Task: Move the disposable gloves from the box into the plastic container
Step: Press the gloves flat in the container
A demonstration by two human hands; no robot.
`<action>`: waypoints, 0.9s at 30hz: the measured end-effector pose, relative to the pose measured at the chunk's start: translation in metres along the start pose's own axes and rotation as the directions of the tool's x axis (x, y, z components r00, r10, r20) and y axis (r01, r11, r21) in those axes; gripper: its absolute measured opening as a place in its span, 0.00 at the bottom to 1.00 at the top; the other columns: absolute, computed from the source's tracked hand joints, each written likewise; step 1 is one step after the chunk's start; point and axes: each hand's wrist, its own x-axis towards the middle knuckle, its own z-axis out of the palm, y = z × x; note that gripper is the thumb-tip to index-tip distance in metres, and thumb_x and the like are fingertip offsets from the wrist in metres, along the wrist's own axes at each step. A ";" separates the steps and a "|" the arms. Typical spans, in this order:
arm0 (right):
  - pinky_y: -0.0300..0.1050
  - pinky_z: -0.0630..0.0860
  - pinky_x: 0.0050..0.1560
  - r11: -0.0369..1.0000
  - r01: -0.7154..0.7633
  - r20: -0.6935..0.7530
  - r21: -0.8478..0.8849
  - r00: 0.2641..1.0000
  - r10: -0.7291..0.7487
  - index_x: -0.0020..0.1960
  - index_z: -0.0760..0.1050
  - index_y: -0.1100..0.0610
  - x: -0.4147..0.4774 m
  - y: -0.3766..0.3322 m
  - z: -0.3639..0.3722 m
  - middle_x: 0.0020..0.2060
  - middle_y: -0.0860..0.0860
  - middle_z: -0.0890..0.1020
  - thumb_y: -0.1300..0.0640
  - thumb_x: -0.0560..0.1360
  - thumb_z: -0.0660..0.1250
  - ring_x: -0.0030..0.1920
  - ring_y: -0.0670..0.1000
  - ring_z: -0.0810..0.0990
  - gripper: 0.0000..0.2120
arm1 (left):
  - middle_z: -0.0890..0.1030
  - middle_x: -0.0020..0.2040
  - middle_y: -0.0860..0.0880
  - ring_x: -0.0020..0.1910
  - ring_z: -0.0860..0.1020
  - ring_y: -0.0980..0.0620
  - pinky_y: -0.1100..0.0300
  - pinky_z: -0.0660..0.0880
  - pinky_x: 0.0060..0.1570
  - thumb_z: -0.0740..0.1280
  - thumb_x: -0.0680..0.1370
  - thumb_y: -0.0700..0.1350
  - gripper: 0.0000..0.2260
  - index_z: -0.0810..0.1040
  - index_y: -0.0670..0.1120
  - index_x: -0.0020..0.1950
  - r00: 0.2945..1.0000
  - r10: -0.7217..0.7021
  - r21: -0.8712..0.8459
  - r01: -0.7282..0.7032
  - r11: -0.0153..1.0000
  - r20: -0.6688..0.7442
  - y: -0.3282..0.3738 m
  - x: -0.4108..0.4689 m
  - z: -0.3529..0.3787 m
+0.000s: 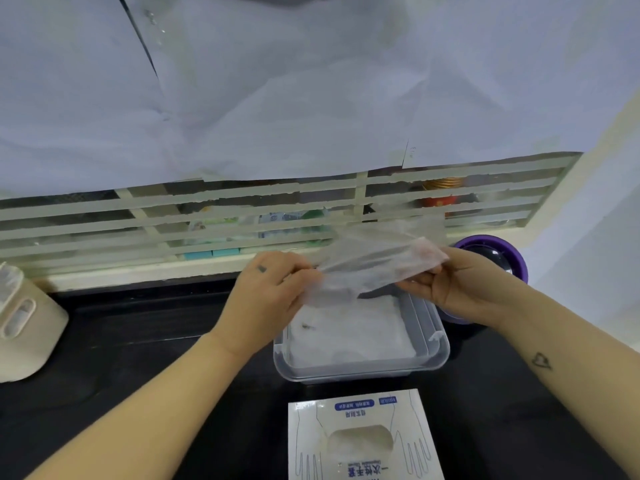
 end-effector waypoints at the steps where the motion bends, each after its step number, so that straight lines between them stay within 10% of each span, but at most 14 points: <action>1: 0.51 0.82 0.47 1.000 0.013 0.025 -0.009 1.000 -0.013 0.60 0.80 0.62 -0.001 0.000 -0.005 0.60 0.67 0.69 0.57 0.58 0.82 0.66 0.62 0.73 0.31 | 0.75 0.48 0.48 0.44 0.72 0.50 0.57 0.71 0.50 0.65 0.76 0.41 0.05 0.75 0.45 0.51 0.999 0.052 0.028 -0.052 0.998 0.016 -0.005 -0.005 -0.004; 7: 0.53 0.77 0.60 0.982 0.036 0.128 -0.185 0.992 -0.012 0.66 0.72 0.66 -0.003 0.005 -0.028 0.63 0.67 0.74 0.54 0.65 0.78 0.64 0.63 0.75 0.34 | 0.80 0.47 0.50 0.46 0.76 0.52 0.53 0.76 0.50 0.62 0.77 0.43 0.11 0.83 0.46 0.52 0.952 -0.199 0.047 0.194 0.980 0.232 -0.024 -0.042 -0.022; 12: 0.47 0.81 0.48 0.962 -0.013 0.204 -0.271 0.976 0.071 0.51 0.79 0.65 -0.004 0.007 -0.019 0.50 0.61 0.81 0.57 0.62 0.80 0.45 0.54 0.83 0.21 | 0.76 0.52 0.61 0.51 0.74 0.64 0.75 0.69 0.48 0.64 0.80 0.41 0.11 0.77 0.51 0.61 0.684 -0.697 -0.235 0.729 0.643 0.213 -0.010 -0.006 -0.030; 16: 0.48 0.81 0.50 0.942 -0.020 0.207 -0.334 0.974 0.094 0.55 0.74 0.68 -0.004 0.006 -0.005 0.54 0.67 0.76 0.55 0.58 0.82 0.48 0.58 0.80 0.31 | 0.68 0.67 0.64 0.65 0.68 0.63 0.63 0.65 0.64 0.66 0.77 0.57 0.28 0.61 0.56 0.76 0.526 -0.481 -0.216 0.799 0.561 0.701 0.002 0.029 -0.018; 20: 0.50 0.82 0.45 0.966 -0.042 0.188 -0.254 0.978 0.092 0.50 0.71 0.64 -0.014 -0.001 0.013 0.50 0.62 0.81 0.62 0.62 0.70 0.48 0.59 0.82 0.18 | 0.63 0.74 0.60 0.66 0.64 0.64 0.68 0.62 0.62 0.67 0.69 0.66 0.39 0.59 0.56 0.77 0.498 -0.345 -0.275 0.804 0.527 0.795 0.010 0.050 -0.006; 27: 0.44 0.80 0.32 0.991 -0.003 -0.004 -0.134 1.000 0.003 0.39 0.83 0.62 -0.027 -0.006 0.020 0.36 0.57 0.83 0.63 0.69 0.57 0.34 0.53 0.84 0.15 | 0.84 0.50 0.54 0.48 0.81 0.61 0.76 0.72 0.47 0.69 0.76 0.50 0.10 0.80 0.48 0.55 0.459 -0.241 -0.383 0.872 0.305 0.855 0.002 0.066 -0.014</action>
